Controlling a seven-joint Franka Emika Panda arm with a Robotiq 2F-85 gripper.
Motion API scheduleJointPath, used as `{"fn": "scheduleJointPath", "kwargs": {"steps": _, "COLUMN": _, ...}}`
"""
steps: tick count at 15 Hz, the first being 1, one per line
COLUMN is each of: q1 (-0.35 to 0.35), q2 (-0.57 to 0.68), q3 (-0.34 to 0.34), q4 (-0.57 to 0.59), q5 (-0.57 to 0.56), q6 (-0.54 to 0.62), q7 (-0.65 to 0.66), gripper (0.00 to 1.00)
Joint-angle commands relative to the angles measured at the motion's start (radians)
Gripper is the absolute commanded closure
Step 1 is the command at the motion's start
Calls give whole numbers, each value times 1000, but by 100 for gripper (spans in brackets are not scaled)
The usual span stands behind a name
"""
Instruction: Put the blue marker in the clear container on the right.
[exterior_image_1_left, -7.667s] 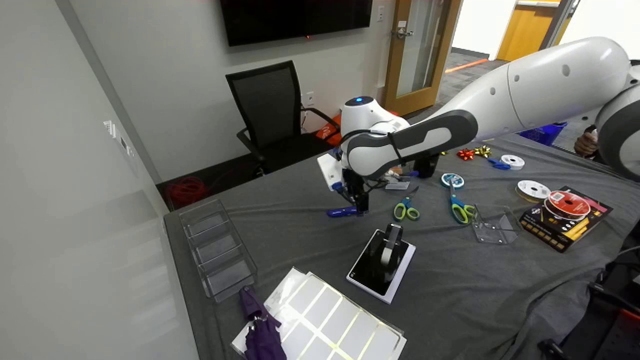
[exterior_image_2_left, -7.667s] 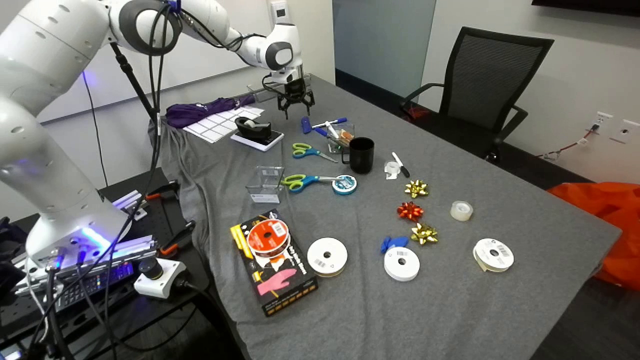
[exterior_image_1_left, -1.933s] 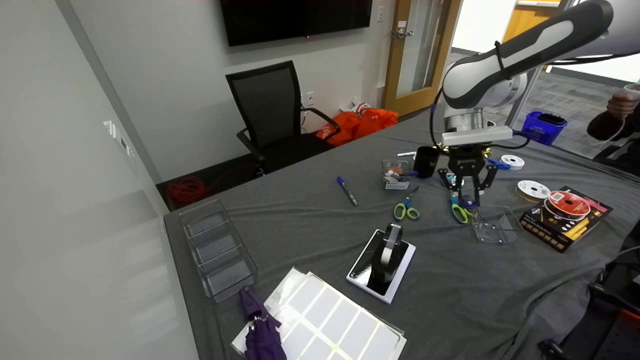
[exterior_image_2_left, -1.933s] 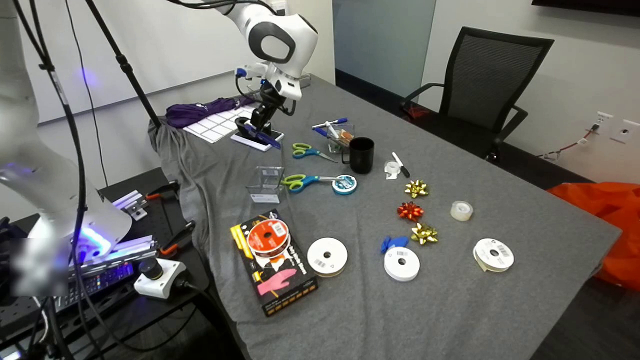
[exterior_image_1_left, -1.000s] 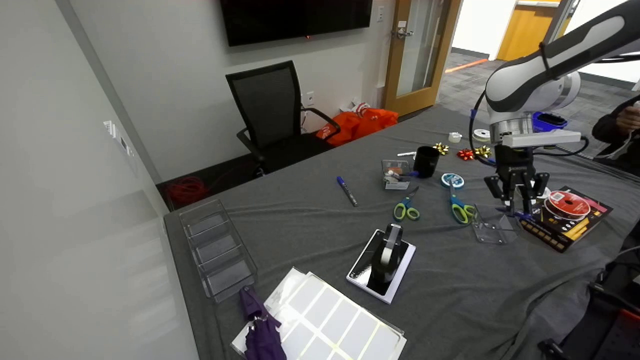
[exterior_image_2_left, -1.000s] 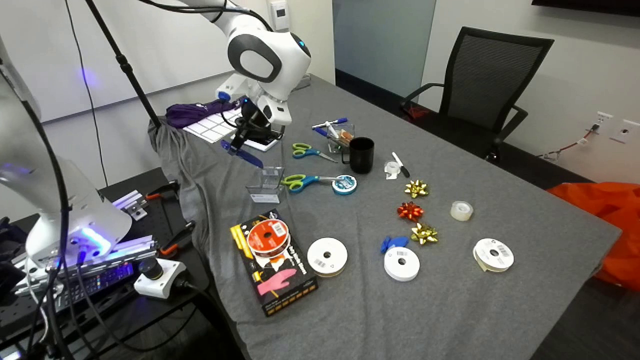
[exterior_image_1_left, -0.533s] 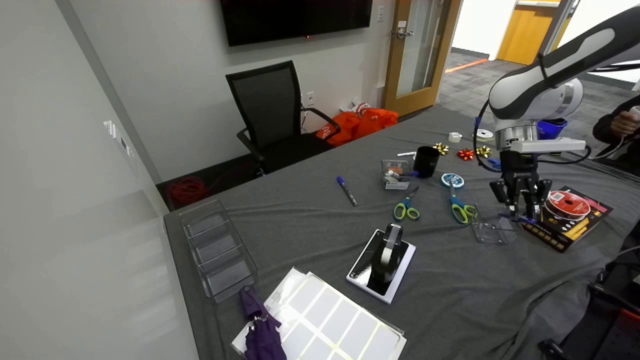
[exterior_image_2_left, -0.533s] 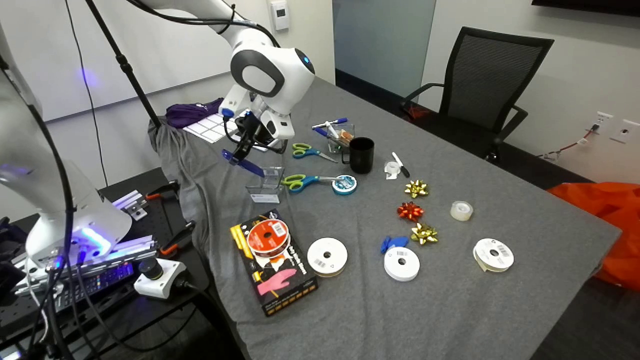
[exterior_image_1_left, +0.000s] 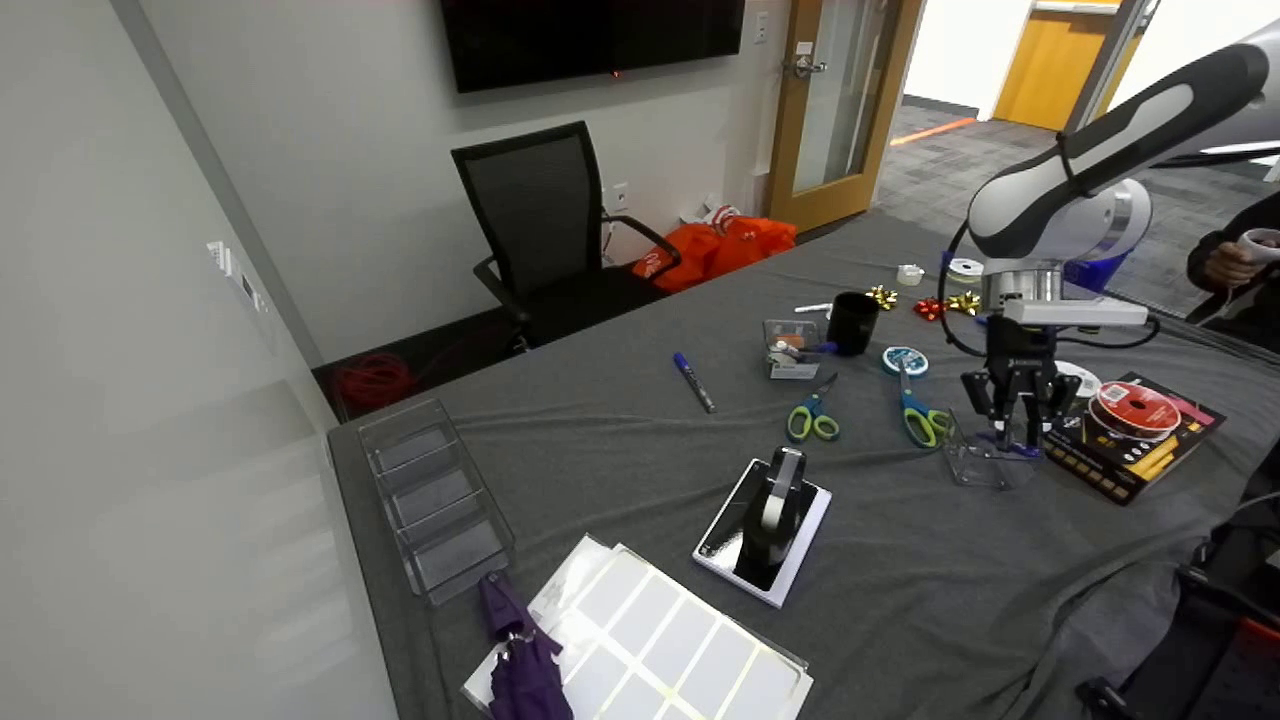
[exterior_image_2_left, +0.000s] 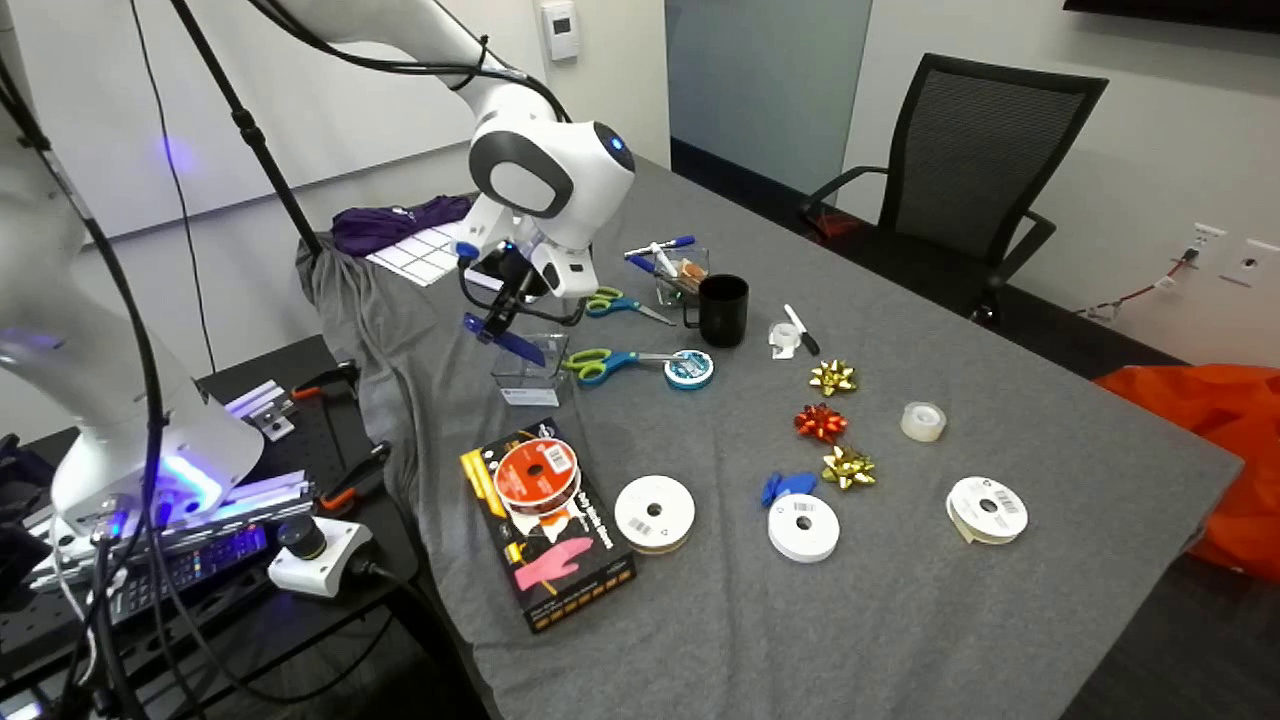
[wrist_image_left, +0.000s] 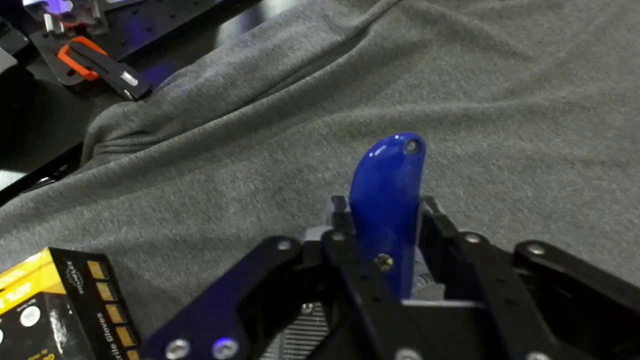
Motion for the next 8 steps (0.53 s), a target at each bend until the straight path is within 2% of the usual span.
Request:
{"fn": "scheduleJointPath", "kwargs": {"steps": 1, "q1": -6, "q2": 35, "q3": 4, "q4": 4, "q5": 23, "q6": 70, "q7": 11, "gripper": 89}}
{"fn": "scheduleJointPath", "kwargs": {"steps": 7, "q1": 1, "q2": 65, "q3": 0, "q4": -2, "q5": 19, "q6": 165, "q7": 75, "gripper": 89}}
{"fn": "scheduleJointPath", "kwargs": {"steps": 8, "q1": 3, "q2": 62, "q3": -2, "q4": -5, "q5": 13, "q6": 170, "q7": 86, "gripper": 39}}
